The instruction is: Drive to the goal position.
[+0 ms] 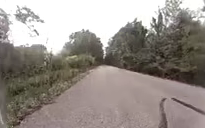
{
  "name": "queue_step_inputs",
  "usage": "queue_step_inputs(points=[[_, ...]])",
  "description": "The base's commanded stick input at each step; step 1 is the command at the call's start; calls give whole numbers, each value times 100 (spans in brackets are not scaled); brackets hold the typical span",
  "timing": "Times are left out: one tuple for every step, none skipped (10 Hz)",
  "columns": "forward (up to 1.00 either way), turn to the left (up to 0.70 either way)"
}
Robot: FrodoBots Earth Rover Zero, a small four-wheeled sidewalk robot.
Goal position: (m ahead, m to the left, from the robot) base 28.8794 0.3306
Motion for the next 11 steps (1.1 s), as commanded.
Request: queue_step_inputs(points=[[70, 0], [70, 0], [70, 0], [70, 0], [70, 0], [70, 0], [70, 0], [70, 0], [70, 0], [70, 1], [70, 7]])
